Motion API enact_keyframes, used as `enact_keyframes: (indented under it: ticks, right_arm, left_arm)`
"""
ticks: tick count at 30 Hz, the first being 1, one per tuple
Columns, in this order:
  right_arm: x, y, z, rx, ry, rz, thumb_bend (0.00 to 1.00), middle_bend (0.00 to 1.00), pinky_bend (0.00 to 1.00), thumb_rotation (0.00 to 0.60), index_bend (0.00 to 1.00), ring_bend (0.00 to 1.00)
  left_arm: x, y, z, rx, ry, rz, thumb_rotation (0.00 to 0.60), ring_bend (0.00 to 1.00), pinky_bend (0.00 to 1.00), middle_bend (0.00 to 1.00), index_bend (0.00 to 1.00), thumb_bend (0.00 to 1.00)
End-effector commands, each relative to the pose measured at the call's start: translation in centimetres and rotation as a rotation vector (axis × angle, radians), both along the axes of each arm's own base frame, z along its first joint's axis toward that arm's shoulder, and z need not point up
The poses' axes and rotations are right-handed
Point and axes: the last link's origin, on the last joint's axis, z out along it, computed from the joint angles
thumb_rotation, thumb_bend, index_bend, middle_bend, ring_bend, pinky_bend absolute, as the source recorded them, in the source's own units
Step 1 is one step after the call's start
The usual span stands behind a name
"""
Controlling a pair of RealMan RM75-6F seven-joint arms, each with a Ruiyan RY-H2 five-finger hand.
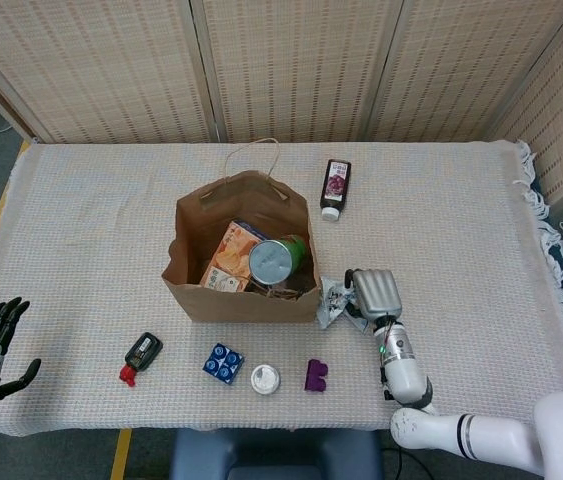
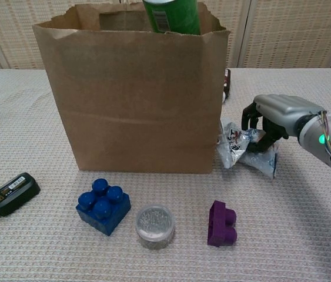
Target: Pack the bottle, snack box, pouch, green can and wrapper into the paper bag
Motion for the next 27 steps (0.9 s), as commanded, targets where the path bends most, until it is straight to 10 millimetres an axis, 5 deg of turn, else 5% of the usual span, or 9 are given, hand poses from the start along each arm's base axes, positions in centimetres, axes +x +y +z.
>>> enact_keyframes:
  ticks: [1, 18, 27]
  right_arm:
    - [-0.3, 0.4, 2.4, -0.039, -0.041, 0.000, 0.38, 0.66, 0.90, 0.600, 0.79, 0.69]
    - [1.1, -0.1, 15.0, -0.307, -0.250, 0.067, 0.38, 0.67, 0.90, 0.600, 0.81, 0.69]
    - [7.1, -2.5, 19.6, -0.529, -0.412, 0.175, 0.38, 0.67, 0.90, 0.600, 0.81, 0.69]
  left_arm:
    - [0.0, 0.0, 0.0, 0.000, 0.001, 0.000, 0.600, 0.00, 0.00, 0.00, 0.00, 0.33]
    - [0.1, 0.0, -0.1, 0.006, 0.010, 0.002, 0.600, 0.00, 0.00, 0.00, 0.00, 0.33]
    - [0.1, 0.0, -0.1, 0.007, 0.009, 0.005, 0.600, 0.00, 0.00, 0.00, 0.00, 0.33]
